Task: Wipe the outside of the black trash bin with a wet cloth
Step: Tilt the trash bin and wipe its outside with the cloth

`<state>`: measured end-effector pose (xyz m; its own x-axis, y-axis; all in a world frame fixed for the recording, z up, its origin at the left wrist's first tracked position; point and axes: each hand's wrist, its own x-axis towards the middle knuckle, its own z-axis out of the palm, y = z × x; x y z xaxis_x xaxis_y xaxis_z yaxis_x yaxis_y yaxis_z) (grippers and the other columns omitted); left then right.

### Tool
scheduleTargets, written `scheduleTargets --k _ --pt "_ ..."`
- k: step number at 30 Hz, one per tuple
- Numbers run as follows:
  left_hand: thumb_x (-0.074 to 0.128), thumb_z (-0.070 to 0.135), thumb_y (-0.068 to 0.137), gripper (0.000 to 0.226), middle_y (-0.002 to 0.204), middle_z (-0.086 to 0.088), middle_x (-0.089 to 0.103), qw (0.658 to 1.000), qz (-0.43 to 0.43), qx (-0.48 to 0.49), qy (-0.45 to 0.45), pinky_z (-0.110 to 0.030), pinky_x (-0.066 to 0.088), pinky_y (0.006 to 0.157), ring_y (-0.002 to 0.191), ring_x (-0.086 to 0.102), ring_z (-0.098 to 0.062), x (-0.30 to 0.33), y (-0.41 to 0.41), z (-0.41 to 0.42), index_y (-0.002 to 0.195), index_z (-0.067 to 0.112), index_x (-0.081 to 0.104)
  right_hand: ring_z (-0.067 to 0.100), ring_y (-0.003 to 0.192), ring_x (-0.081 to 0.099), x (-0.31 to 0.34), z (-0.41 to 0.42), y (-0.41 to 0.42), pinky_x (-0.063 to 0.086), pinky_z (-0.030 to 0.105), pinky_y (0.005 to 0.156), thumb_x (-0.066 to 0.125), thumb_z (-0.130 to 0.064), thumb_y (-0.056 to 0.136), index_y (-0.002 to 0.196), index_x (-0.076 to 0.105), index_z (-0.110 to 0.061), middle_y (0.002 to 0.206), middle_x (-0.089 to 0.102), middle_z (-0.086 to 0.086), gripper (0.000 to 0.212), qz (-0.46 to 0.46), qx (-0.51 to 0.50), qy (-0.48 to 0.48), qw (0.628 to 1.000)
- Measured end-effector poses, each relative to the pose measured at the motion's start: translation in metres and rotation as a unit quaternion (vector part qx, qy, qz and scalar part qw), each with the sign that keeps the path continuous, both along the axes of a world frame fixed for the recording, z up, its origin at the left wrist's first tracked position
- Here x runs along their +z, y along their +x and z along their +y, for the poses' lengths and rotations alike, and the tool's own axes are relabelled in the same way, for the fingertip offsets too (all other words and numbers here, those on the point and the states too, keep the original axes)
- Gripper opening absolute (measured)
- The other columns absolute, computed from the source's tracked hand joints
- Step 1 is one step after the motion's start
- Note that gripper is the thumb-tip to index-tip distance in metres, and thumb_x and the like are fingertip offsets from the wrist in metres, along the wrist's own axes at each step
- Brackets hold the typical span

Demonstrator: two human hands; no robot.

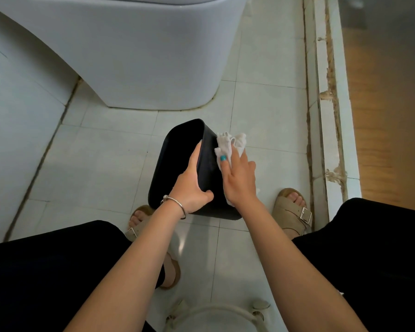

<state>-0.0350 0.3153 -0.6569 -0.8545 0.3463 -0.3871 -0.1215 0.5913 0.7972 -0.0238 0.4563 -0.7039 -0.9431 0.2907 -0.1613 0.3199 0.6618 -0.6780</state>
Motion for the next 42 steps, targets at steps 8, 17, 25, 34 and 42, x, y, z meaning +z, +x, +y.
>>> scheduleTargets --k 8,17,25,34,42 --pt "0.073 0.004 0.072 0.116 0.137 0.012 0.045 0.999 -0.004 0.017 0.029 -0.023 0.053 0.082 0.100 0.058 -0.002 -0.008 -0.001 -0.015 0.150 0.041 -0.004 0.025 0.096 0.040 0.007 -0.024 0.017 0.042 0.039 0.086 0.027 -0.041 0.097 0.149 0.031 -0.032 0.150 0.034 -0.001 0.053 0.051 0.078 0.018 0.996" --pt "0.074 0.005 0.070 0.118 0.140 0.006 0.043 1.000 0.001 0.026 0.017 -0.040 0.054 0.089 0.109 0.056 -0.014 -0.012 0.003 -0.015 0.149 0.044 -0.005 0.032 0.104 0.042 -0.011 0.002 -0.004 0.040 0.042 0.088 0.029 -0.033 0.104 0.152 0.025 -0.031 0.150 0.034 0.007 0.048 -0.050 0.000 0.053 0.997" --pt "0.072 0.003 0.071 0.117 0.136 0.012 0.046 1.000 0.006 -0.008 0.010 -0.024 0.053 0.081 0.099 0.061 -0.009 -0.003 -0.006 -0.005 0.150 0.041 -0.004 0.028 0.101 0.039 -0.004 -0.020 0.030 0.040 0.043 0.094 0.029 -0.041 0.095 0.148 0.034 -0.034 0.154 0.028 0.004 0.053 0.055 0.048 0.001 0.997" --pt "0.072 0.004 0.070 0.118 0.135 0.003 0.048 1.000 0.002 0.006 0.007 -0.041 0.055 0.087 0.101 0.060 -0.015 -0.006 0.001 -0.004 0.148 0.046 -0.006 0.034 0.113 0.041 -0.016 0.007 0.010 0.036 0.035 0.088 0.032 -0.032 0.101 0.149 0.033 -0.031 0.151 0.032 0.008 0.048 -0.011 -0.010 -0.012 1.000" --pt "0.073 0.003 0.068 0.118 0.135 0.007 0.051 0.999 -0.005 0.020 0.024 -0.034 0.053 0.090 0.106 0.060 -0.013 -0.010 -0.005 -0.008 0.149 0.045 -0.001 0.032 0.098 0.041 -0.010 -0.020 0.029 0.038 0.038 0.089 0.032 -0.033 0.095 0.144 0.040 -0.030 0.154 0.028 0.008 0.050 0.047 0.041 0.044 0.997"
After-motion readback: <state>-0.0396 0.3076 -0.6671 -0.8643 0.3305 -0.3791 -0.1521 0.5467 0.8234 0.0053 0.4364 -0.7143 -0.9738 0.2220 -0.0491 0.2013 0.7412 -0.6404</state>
